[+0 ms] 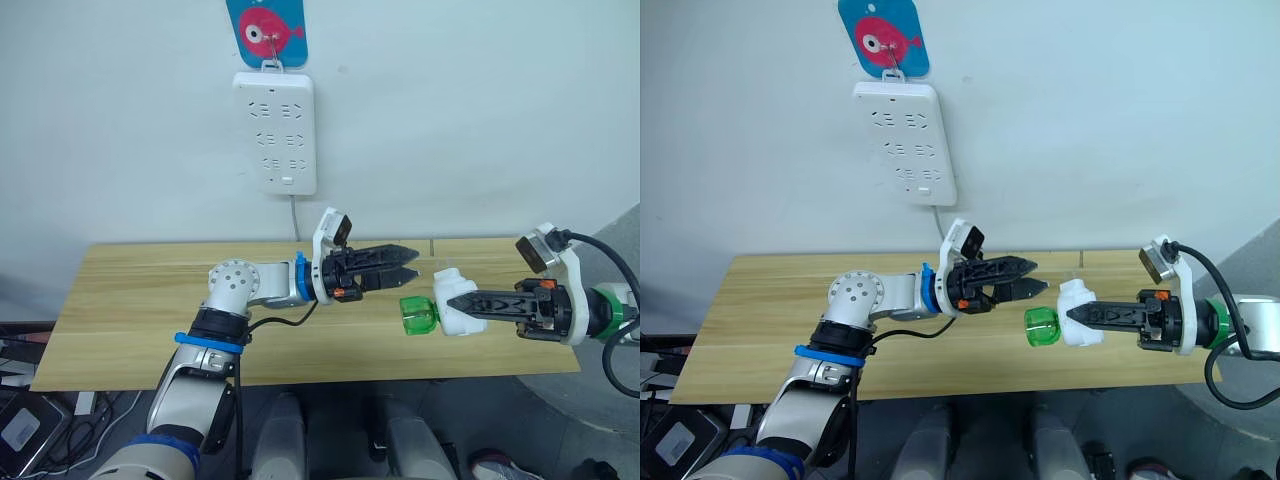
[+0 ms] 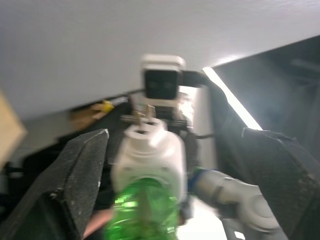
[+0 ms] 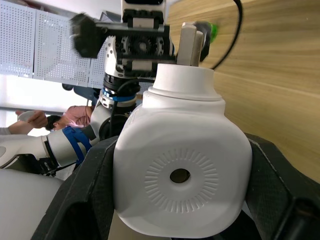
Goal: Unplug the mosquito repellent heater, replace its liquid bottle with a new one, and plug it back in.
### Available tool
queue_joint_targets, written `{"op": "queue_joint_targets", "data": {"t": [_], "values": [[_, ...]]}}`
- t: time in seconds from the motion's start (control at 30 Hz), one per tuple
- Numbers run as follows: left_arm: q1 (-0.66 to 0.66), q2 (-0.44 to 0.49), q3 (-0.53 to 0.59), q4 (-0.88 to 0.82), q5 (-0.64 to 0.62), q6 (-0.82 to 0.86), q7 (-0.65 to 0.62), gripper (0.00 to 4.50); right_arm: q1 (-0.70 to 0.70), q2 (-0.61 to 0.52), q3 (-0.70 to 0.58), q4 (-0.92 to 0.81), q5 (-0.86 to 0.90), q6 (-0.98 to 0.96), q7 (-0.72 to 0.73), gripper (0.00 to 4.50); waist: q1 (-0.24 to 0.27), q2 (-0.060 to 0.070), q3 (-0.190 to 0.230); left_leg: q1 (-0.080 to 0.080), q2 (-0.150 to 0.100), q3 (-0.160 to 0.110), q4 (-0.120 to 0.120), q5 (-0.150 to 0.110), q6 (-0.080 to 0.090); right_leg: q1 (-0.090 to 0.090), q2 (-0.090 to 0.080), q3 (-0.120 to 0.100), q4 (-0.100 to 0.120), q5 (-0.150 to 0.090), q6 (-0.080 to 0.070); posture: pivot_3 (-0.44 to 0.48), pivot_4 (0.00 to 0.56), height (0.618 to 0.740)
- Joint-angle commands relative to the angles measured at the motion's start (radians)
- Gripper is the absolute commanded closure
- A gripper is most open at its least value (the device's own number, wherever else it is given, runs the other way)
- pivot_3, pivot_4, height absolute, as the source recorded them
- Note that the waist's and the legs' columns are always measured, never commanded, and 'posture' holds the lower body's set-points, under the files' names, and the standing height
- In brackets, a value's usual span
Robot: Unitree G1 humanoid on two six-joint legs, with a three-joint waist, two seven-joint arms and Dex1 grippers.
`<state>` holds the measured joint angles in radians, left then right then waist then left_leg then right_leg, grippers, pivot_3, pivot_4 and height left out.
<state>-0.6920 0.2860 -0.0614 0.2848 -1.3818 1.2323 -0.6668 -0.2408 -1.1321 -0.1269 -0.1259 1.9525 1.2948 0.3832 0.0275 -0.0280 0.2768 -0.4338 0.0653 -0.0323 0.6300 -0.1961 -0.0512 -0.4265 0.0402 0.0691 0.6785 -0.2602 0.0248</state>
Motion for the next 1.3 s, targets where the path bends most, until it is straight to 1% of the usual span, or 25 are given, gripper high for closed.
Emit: {"op": "queue_joint_targets", "data": {"t": [0.03, 0.07, 0.1, 0.17, 0.2, 0.23, 0.33, 0.4, 0.47, 0.53, 0.63, 0.73, 0.97, 1.13, 1.2, 1.3], "values": [[0.032, 0.074, -0.056, -0.169, 0.230, -0.199, -0.209, 0.02, 0.005, -0.024, -0.045, 0.032, 0.020, -0.005, 0.010, 1.47, 0.000, 0.000, 0.000, 0.000, 0.000, 0.000, 0.000, 0.000, 0.000, 0.000, 0.000, 0.000, 0.000, 0.000, 0.000, 0.188, 0.277, 0.740], [0.050, 0.094, -0.085, -0.215, 0.303, -0.278, -0.272, 0.02, 0.008, -0.024, -0.047, 0.046, 0.020, -0.006, 0.006, 1.47, 0.001, 0.000, 0.000, 0.000, 0.000, 0.000, 0.000, 0.000, 0.000, 0.000, 0.000, 0.000, 0.000, 0.000, 0.000, 0.202, 0.276, 0.740], [0.077, 0.110, -0.130, -0.258, 0.437, -0.451, -0.334, 0.02, 0.010, -0.023, -0.050, 0.068, 0.020, -0.007, -0.002, 1.47, 0.002, 0.000, 0.000, 0.000, 0.000, 0.001, -0.001, 0.000, 0.000, 0.000, -0.001, 0.000, 0.000, 0.000, 0.000, 0.202, 0.276, 0.740], [0.134, 0.129, -0.214, -0.300, 0.719, -0.873, -0.461, 0.02, 0.005, -0.018, -0.055, 0.116, 0.020, -0.009, -0.017, 1.47, 0.010, 0.000, 0.000, 0.000, -0.001, 0.002, -0.001, 0.000, 0.000, 0.000, -0.002, 0.000, -0.001, 0.000, 0.000, 0.202, 0.276, 0.740], [0.154, 0.125, -0.237, -0.292, 0.829, -1.066, -0.505, 0.02, -0.006, -0.012, -0.056, 0.139, 0.020, -0.008, -0.024, 1.47, 0.014, 0.000, 0.000, 0.000, -0.001, 0.003, -0.001, 0.000, 0.000, 0.000, -0.002, 0.001, -0.002, 0.000, 0.000, 0.216, 0.274, 0.740], [0.166, 0.103, -0.235, -0.267, 0.901, -1.221, -0.513, 0.02, -0.019, -0.005, -0.055, 0.157, 0.020, -0.006, -0.029, 1.47, 0.021, 0.000, 0.000, 0.000, -0.001, 0.004, -0.001, 0.000, 0.000, 0.000, -0.003, 0.002, -0.003, 0.000, 0.000, 0.216, 0.274, 0.740], [0.173, 0.037, -0.221, -0.145, 1.069, -1.695, -0.531, 0.02, -0.059, 0.014, -0.048, 0.192, 0.020, 0.002, -0.050, 1.47, 0.037, 0.001, 0.000, -0.001, -0.001, 0.006, -0.001, 0.000, 0.000, 0.000, -0.004, 0.003, -0.005, 0.000, 0.000, 0.219, 0.273, 0.740], [0.159, 0.010, -0.221, -0.049, 1.146, -1.953, -0.540, 0.02, -0.081, 0.026, -0.042, 0.203, 0.020, 0.008, -0.063, 1.47, 0.050, 0.001, 0.000, -0.001, -0.001, 0.007, -0.001, 0.000, 0.000, 0.000, -0.004, 0.003, -0.005, 0.000, 0.000, 0.221, 0.264, 0.740], [0.137, -0.015, -0.217, 0.061, 1.223, -2.180, -0.503, 0.02, -0.097, 0.041, -0.040, 0.199, 0.020, 0.014, -0.071, 1.47, 0.056, 0.001, 0.000, -0.001, -0.001, 0.007, -0.001, 0.000, 0.000, 0.000, -0.004, 0.004, -0.006, 0.001, 0.001, 0.221, 0.264, 0.740], [0.111, -0.034, -0.208, 0.146, 1.301, -2.348, -0.447, 0.02, -0.108, 0.053, -0.041, 0.194, 0.020, 0.022, -0.073, 1.47, 0.058, 0.001, 0.000, -0.001, -0.002, 0.007, -0.001, 0.000, 0.000, 0.000, -0.005, 0.004, -0.006, 0.001, 0.001, 0.218, 0.262, 0.740], [0.080, -0.056, -0.202, 0.239, 1.393, -2.469, -0.359, 0.02, -0.111, 0.065, -0.046, 0.175, 0.020, 0.035, -0.069, 1.47, 0.064, 0.001, 0.000, -0.002, -0.002, 0.007, -0.001, 0.000, 0.000, 0.000, -0.005, 0.003, -0.007, 0.001, 0.001, 0.216, 0.260, 0.740], [0.046, -0.077, -0.188, 0.299, 1.485, -2.527, -0.262, 0.02, -0.109, 0.071, -0.050, 0.157, 0.020, 0.045, -0.062, 1.47, 0.071, 0.001, 0.000, -0.003, -0.002, 0.007, -0.001, 0.000, 0.000, 0.000, -0.005, 0.003, -0.007, 0.001, 0.002, 0.211, 0.259, 0.740], [-0.017, -0.084, -0.198, 0.383, 1.637, -2.579, -0.078, 0.02, -0.131, 0.088, -0.045, 0.147, 0.020, 0.049, -0.063, 1.47, 0.071, 0.001, 0.000, -0.002, -0.002, 0.007, 0.000, 0.000, 0.000, 0.000, -0.005, 0.003, -0.004, 0.001, 0.003, 0.204, 0.264, 0.740], [-0.023, -0.068, -0.220, 0.388, 1.692, -2.598, 0.014, 0.02, -0.137, 0.090, -0.045, 0.145, 0.020, 0.053, -0.061, 1.47, 0.072, 0.001, 0.000, -0.002, -0.002, 0.006, 0.000, 0.000, 0.000, 0.000, -0.005, 0.003, -0.004, 0.001, 0.002, 0.198, 0.265, 0.740], [-0.027, -0.062, -0.227, 0.392, 1.714, -2.601, 0.045, 0.43, -0.137, 0.097, -0.046, 0.142, 0.020, 0.048, -0.065, 1.47, 0.072, 0.001, 0.000, -0.002, -0.002, 0.006, -0.001, 0.000, 0.000, 0.000, -0.005, 0.003, -0.004, 0.001, 0.002, 0.198, 0.265, 0.740], [-0.034, -0.056, -0.240, 0.399, 1.744, -2.598, 0.087, 1.27, -0.133, 0.105, -0.047, 0.131, 0.020, 0.045, -0.064, 1.47, 0.072, 0.001, 0.000, -0.001, -0.002, 0.006, 0.000, 0.000, 0.000, 0.000, -0.005, 0.003, -0.004, 0.001, 0.002, 0.195, 0.266, 0.740]]}}
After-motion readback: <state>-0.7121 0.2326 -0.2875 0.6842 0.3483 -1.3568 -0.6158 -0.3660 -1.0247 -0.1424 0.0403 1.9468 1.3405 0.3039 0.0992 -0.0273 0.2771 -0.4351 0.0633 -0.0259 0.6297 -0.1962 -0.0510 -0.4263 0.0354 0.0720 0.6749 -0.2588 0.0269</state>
